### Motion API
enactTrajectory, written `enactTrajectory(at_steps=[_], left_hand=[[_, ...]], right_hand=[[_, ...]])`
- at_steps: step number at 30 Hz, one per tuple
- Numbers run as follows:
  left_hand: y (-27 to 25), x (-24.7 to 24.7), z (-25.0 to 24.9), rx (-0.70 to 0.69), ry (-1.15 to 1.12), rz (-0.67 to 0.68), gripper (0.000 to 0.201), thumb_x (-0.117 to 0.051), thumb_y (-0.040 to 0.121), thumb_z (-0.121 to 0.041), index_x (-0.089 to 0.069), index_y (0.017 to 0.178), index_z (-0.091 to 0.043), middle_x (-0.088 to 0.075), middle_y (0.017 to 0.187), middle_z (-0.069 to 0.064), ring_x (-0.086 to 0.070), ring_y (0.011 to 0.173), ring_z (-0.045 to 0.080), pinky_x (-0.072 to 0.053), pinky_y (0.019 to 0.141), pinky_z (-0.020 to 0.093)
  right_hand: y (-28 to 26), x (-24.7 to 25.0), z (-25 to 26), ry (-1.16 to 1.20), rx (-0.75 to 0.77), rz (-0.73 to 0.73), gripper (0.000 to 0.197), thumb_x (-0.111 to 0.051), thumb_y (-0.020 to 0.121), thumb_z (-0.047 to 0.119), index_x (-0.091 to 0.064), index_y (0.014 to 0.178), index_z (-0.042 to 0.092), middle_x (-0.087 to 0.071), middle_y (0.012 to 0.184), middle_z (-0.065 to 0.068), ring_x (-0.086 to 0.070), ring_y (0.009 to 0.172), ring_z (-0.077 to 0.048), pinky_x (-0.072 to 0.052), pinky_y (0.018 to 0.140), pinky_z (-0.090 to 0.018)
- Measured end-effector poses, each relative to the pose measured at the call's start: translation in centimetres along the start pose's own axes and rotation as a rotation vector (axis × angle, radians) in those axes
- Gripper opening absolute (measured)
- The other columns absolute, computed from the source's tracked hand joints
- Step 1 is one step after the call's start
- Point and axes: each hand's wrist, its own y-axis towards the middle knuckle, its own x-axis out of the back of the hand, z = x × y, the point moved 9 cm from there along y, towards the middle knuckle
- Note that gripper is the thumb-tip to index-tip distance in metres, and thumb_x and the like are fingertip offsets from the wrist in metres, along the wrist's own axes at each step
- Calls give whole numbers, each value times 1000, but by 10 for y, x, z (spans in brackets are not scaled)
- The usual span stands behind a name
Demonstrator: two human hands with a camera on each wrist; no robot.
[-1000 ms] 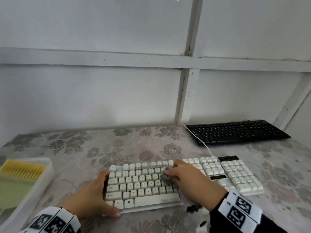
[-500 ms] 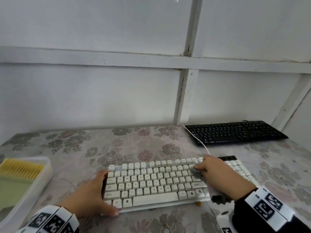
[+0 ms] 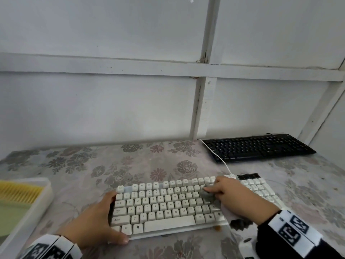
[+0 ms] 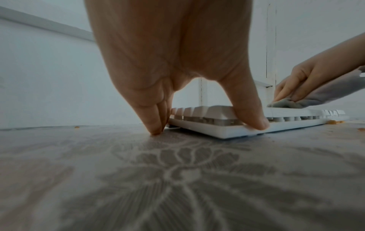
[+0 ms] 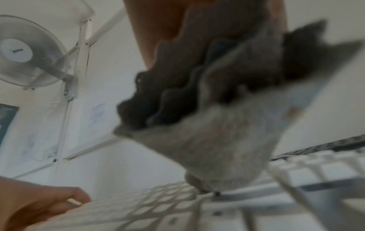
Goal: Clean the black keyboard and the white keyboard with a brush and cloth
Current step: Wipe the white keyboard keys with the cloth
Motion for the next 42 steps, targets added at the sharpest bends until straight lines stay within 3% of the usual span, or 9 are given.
enactTrajectory(at_steps=[3, 8, 12, 18, 24, 29, 33, 37, 42], left_hand=[[0, 1, -1, 12, -12, -4, 135, -75, 25, -71, -10, 139, -35, -49, 109, -24, -51, 102, -1, -39, 82, 13], [1, 0, 0, 15, -44, -15, 128, -84, 38, -57, -10, 140, -35, -47, 110, -26, -49, 102, -5, -35, 79, 8], [1, 1, -1, 14, -46, -14, 123, -84, 42, -54, -10, 139, -37, -47, 112, -26, -48, 104, -5, -35, 76, 6], [-3, 4, -9, -22, -15, -16, 127, -79, 30, -68, -11, 134, -42, -46, 114, -27, -48, 107, -4, -41, 86, 12], [0, 2, -2, -2, -24, -24, 122, -80, 42, -59, -10, 139, -38, -47, 121, -23, -48, 109, -2, -38, 87, 12], [0, 0, 0, 13, -34, 2, 135, -80, 28, -67, -11, 140, -37, -49, 123, -21, -49, 109, -2, -39, 94, 15], [-2, 1, -4, 6, -24, 8, 140, -66, 14, -77, -11, 137, -39, -48, 119, -22, -49, 107, -3, -39, 89, 13], [-1, 1, -2, 6, -21, -3, 138, -72, 19, -76, -13, 138, -37, -49, 118, -22, -50, 107, -2, -39, 90, 13], [0, 0, -1, 11, -19, 4, 128, -80, 34, -67, -11, 137, -37, -48, 114, -24, -51, 101, -5, -39, 77, 9]], right_hand=[[-3, 12, -20, 39, -98, -28, 19, -55, 95, 21, -74, 92, 22, -51, 77, 12, -54, 72, 1, -42, 70, -5], [1, 14, 7, -39, 17, -38, 19, -54, 94, 16, -72, 92, 9, -47, 79, 11, -55, 78, -2, -45, 79, -11], [12, -9, 69, -18, 204, 63, 20, -52, 95, 17, -69, 99, 9, -34, 81, 18, -41, 71, 8, -31, 59, 0], [11, -24, 57, -116, 185, 107, 30, -45, 95, 11, -63, 119, 13, -48, 103, 1, -51, 102, -22, -34, 72, -15], [-4, -4, 11, -11, 79, 7, 28, -49, 97, 25, -68, 108, 8, -44, 82, 15, -50, 64, 10, -36, 63, -2], [-10, 7, -8, -41, 5, 62, 32, -45, 96, 12, -62, 124, 18, -43, 101, 7, -42, 89, -4, -34, 78, -13], [-10, 42, -28, 25, -98, -7, 24, -55, 94, 16, -68, 112, 8, -50, 86, 10, -53, 67, 5, -37, 58, -1], [-8, 64, -47, -119, -135, -75, 27, -54, 94, 22, -66, 118, 26, -50, 94, 5, -50, 81, -6, -35, 63, -3], [-10, 28, -36, -80, -24, -8, 21, -51, 96, 21, -69, 93, 11, -48, 83, 12, -53, 68, 7, -37, 63, -2]])
